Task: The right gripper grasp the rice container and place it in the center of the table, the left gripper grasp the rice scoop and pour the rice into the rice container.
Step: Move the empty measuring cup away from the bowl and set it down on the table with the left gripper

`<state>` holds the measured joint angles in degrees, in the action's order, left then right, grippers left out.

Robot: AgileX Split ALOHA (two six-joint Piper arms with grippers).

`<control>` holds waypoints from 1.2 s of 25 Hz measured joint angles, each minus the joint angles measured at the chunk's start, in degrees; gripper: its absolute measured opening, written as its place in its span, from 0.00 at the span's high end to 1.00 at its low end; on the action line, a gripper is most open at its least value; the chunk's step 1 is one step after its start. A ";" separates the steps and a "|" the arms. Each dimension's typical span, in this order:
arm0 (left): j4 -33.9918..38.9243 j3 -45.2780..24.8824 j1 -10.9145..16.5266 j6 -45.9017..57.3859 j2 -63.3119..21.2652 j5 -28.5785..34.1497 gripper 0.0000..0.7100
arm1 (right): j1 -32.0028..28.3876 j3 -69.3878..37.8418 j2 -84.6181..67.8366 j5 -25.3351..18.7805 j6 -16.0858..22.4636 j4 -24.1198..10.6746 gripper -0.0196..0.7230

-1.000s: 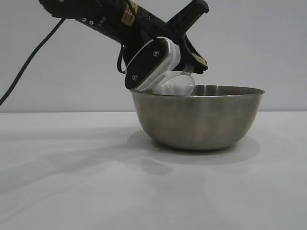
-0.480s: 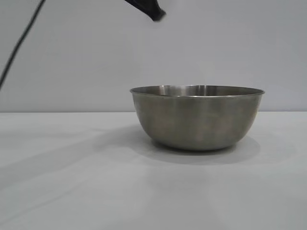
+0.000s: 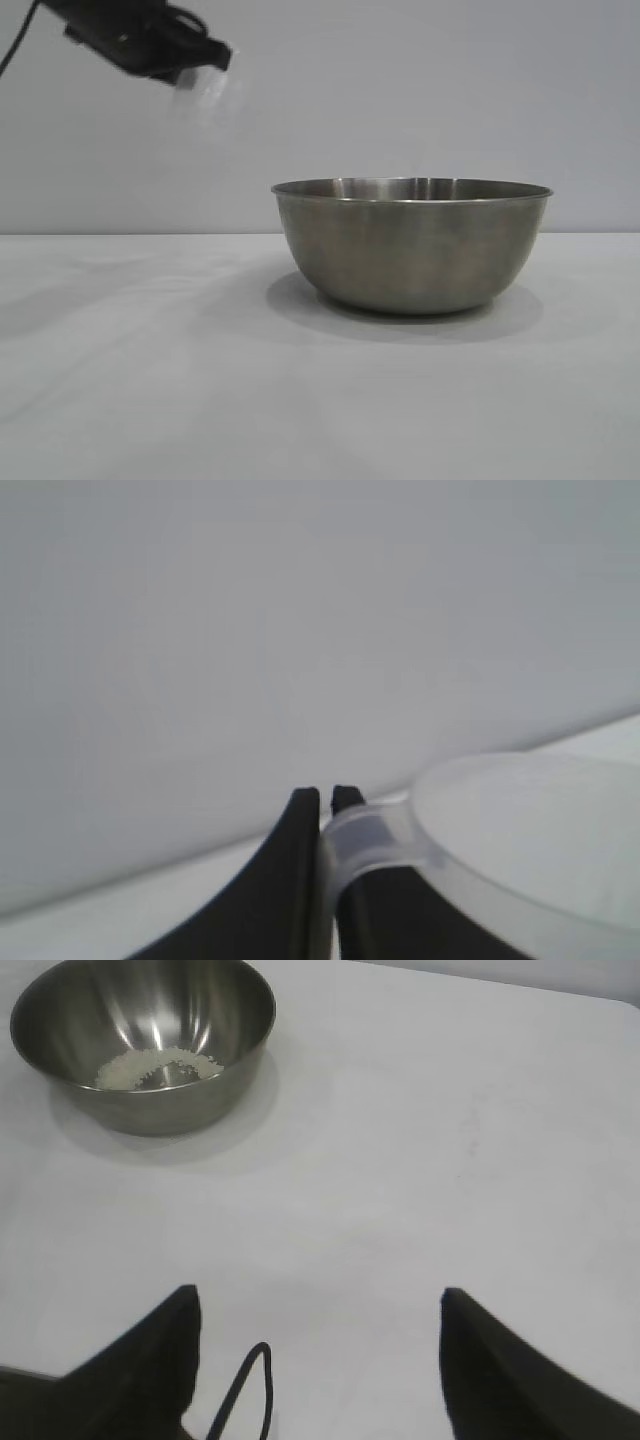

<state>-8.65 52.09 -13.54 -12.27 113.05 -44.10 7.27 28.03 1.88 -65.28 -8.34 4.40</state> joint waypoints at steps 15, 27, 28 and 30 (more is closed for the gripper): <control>0.72 -7.89 1.55 2.29 6.57 -14.65 1.00 | 0.00 0.00 0.00 0.00 0.00 0.00 0.39; 0.83 -8.06 1.55 5.79 13.19 -20.03 1.00 | 0.00 0.00 0.00 0.00 0.00 0.00 0.39; 1.09 -8.41 1.55 5.96 13.16 -20.58 1.00 | 0.00 0.00 0.00 0.00 0.00 0.00 0.39; 2.71 -9.84 1.55 6.19 13.16 -21.08 1.00 | 0.00 0.00 0.00 0.00 0.00 0.00 0.39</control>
<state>-5.93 42.24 -12.00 -6.08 126.21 -65.18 7.27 28.03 1.88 -65.28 -8.34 4.40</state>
